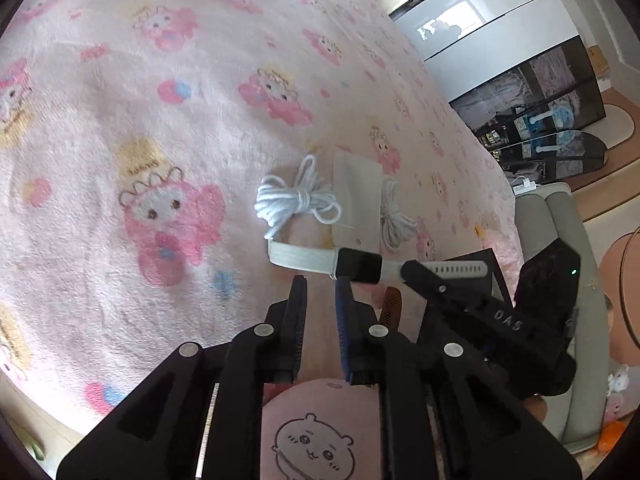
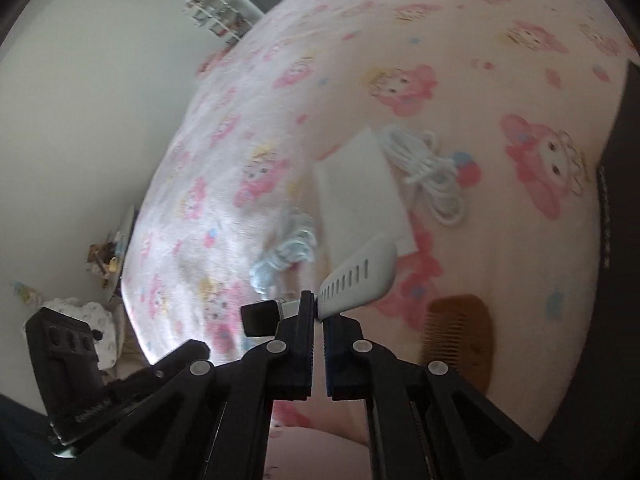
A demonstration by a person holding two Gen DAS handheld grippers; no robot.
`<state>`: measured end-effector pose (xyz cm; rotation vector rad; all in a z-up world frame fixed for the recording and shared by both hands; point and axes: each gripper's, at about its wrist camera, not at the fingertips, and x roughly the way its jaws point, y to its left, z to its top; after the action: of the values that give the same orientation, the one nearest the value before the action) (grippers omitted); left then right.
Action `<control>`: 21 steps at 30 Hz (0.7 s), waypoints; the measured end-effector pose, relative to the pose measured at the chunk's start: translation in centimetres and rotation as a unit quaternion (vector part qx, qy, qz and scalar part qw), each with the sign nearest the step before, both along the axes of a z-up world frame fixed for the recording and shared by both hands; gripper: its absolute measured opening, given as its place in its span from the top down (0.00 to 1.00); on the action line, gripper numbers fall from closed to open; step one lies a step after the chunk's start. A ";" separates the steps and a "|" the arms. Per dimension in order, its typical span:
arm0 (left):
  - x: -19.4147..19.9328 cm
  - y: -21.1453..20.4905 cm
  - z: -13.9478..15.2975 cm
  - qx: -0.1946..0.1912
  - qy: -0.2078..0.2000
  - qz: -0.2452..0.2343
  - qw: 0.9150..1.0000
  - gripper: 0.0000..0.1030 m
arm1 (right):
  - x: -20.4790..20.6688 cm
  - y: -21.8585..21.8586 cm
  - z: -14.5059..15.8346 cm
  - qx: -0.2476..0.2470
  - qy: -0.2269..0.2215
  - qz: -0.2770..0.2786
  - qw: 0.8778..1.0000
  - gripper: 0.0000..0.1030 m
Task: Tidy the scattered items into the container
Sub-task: 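Lift the white smartwatch off the blanket with the right tool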
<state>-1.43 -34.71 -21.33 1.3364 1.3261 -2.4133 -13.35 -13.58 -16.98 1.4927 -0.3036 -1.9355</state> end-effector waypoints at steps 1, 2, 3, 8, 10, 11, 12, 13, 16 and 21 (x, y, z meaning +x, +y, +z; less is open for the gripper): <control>-0.4 0.1 -0.4 0.007 -0.008 0.002 1.000 0.79 | -0.2 0.4 -0.6 0.006 -0.004 -0.009 1.000 0.97; -0.6 0.0 -0.7 0.015 -0.024 0.010 1.000 0.76 | -0.2 0.8 -1.2 0.008 -0.009 -0.015 1.000 0.97; -0.8 -0.1 -1.0 0.024 -0.034 0.020 0.999 0.75 | -0.4 1.0 -1.5 0.009 -0.012 -0.017 1.000 0.97; -1.3 0.3 -3.3 0.113 -0.060 0.018 0.992 0.74 | -0.8 0.5 -2.6 0.033 -0.008 -0.011 0.999 0.96; -1.0 0.7 -4.0 0.127 -0.070 0.022 0.989 0.73 | -0.8 0.5 -3.0 0.038 -0.010 -0.011 0.999 0.96; -0.9 0.9 -4.2 0.123 -0.071 0.022 0.990 0.70 | -0.9 0.4 -3.2 0.043 -0.011 -0.012 0.999 0.96; -1.0 1.0 -4.6 0.118 -0.075 0.021 0.990 0.70 | -0.9 0.4 -3.5 0.057 -0.009 -0.019 0.998 0.96; -1.2 1.1 -4.9 0.113 -0.083 0.020 0.990 0.70 | -1.0 0.7 -3.9 0.075 -0.007 -0.031 0.997 0.96; -2.6 1.2 -5.4 0.097 -0.093 -0.001 0.991 0.70 | -1.7 1.1 -5.3 0.088 -0.028 -0.054 0.994 0.96; -5.3 0.9 -4.3 0.072 -0.066 -0.018 0.995 0.70 | -1.6 0.8 -4.9 0.090 -0.013 -0.049 0.995 0.96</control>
<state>-6.70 -33.78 -25.61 1.5372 1.4766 -2.2440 -14.99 -12.79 -21.92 1.6466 -0.2219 -2.0685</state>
